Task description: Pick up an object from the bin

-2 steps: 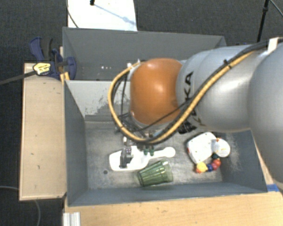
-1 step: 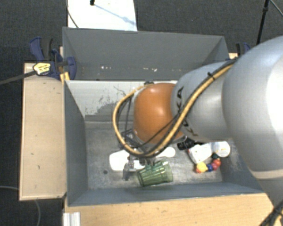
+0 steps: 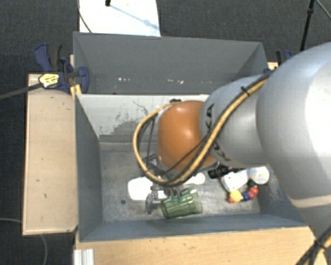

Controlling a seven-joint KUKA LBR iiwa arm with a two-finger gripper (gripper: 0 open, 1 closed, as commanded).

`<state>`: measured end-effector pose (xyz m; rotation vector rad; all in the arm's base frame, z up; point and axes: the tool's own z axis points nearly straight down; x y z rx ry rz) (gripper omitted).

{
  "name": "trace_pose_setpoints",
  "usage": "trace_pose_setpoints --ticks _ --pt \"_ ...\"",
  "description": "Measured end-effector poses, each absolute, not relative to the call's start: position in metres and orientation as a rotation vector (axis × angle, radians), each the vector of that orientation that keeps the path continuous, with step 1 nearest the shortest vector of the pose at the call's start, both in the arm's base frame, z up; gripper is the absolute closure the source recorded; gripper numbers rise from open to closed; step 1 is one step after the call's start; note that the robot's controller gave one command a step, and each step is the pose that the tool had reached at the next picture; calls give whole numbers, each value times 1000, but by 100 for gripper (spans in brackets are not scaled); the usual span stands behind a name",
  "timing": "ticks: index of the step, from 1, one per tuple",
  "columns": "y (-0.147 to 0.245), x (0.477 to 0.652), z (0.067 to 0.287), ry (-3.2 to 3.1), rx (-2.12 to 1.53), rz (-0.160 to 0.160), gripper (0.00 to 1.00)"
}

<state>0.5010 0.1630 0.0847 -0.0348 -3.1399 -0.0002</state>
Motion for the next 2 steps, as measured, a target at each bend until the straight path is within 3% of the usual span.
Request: trace_pose_setpoints --ticks 1,2 --pt "153 499 99 -3131 -268 -2 0" --pt "144 498 80 -3141 -120 -1 0"
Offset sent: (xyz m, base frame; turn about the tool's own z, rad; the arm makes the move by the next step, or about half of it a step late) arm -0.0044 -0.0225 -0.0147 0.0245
